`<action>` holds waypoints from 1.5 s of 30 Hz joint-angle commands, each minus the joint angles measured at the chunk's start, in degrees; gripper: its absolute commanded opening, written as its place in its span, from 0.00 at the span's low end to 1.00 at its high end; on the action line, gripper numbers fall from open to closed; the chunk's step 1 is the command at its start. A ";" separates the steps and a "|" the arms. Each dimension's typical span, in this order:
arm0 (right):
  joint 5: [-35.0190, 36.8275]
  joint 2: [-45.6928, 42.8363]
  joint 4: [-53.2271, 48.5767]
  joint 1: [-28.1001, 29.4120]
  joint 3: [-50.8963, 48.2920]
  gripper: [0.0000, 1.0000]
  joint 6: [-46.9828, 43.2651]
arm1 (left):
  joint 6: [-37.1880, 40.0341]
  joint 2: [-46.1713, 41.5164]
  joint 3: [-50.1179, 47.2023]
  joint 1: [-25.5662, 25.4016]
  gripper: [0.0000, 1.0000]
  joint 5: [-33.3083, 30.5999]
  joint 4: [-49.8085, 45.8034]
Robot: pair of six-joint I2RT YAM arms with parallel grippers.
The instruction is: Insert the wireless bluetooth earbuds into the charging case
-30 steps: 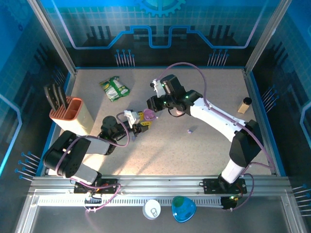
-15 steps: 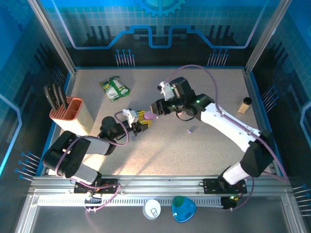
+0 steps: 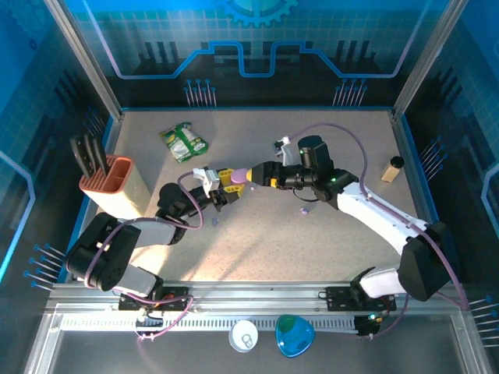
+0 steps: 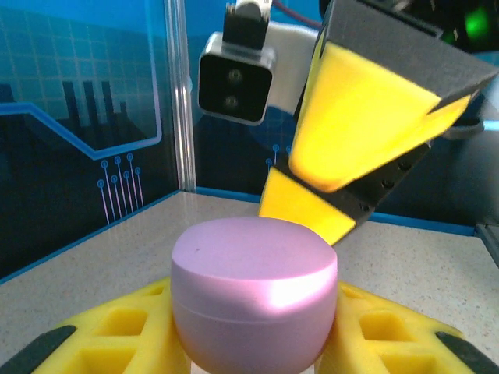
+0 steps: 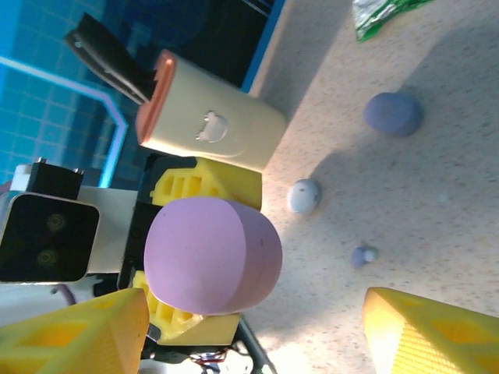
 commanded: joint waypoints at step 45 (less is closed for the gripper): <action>6.65 2.26 6.07 -15.48 -14.27 0.21 2.49 | 17.80 -8.56 4.35 -1.28 0.99 2.42 -35.70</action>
